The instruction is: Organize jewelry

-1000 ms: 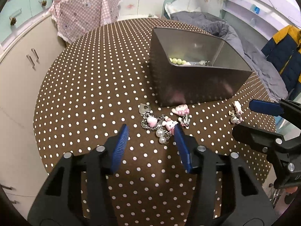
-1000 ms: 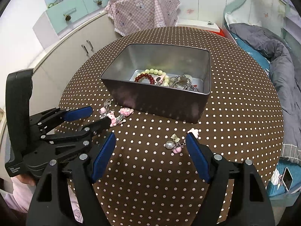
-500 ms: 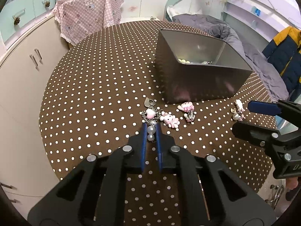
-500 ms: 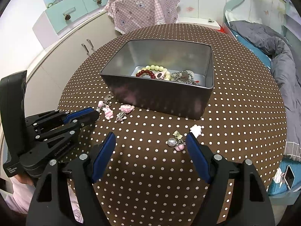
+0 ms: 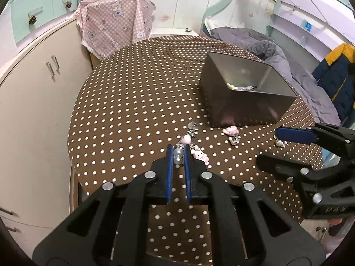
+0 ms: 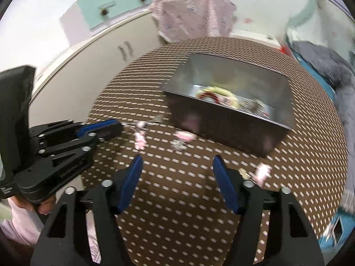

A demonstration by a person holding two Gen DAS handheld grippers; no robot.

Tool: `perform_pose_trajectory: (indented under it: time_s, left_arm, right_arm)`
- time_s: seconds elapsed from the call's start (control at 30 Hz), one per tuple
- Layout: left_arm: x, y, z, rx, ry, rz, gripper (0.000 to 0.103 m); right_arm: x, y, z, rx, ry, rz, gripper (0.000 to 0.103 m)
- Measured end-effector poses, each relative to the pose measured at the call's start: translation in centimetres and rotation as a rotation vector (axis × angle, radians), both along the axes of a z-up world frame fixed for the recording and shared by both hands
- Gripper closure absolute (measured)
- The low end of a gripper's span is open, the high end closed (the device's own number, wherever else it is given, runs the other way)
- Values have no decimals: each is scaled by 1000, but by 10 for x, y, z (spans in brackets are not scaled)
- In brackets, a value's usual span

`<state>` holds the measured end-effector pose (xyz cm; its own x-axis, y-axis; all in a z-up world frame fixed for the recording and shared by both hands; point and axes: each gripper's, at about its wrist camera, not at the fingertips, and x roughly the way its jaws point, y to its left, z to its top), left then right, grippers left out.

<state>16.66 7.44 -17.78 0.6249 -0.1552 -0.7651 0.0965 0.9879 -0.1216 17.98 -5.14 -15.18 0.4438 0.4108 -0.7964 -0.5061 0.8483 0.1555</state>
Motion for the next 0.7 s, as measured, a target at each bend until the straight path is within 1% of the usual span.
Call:
perform_pose_trajectory:
  time_s: [0.13, 0.17, 0.2, 0.23, 0.33, 0.43, 0.47, 0.53, 0.6, 0.7]
  left_arm:
    - [1, 6, -5, -13, 15, 12, 93]
    - [1, 8, -7, -18, 19, 14, 93]
    - [1, 10, -9, -20, 21, 20, 93]
    - [1, 12, -10, -23, 24, 23, 93]
    - [2, 18, -13, -36, 30, 30, 93]
    - [3, 25, -15, -43, 30, 34, 93]
    - [2, 26, -16, -48, 31, 33, 93]
    - [2, 31, -17, -57, 30, 35, 93]
    - [3, 37, -20, -83, 37, 34, 93]
    - [4, 43, -22, -118, 38, 23, 93]
  right_arm:
    - [0, 31, -5, -21, -24, 116, 61]
    - [1, 38, -7, -26, -26, 138, 62]
    - [3, 42, -9, -28, -26, 148, 68]
    - [6, 47, -13, -37, -20, 155, 72]
    - [16, 58, -21, -66, -9, 145, 77]
    - [22, 64, -27, -74, 5, 148, 77]
    - [22, 64, -27, -62, 6, 196, 77]
    - [21, 69, -27, -63, 3, 220, 77]
    - [20, 75, -28, -55, 12, 242, 77]
    - [18, 77, -30, -71, 2, 241, 77]
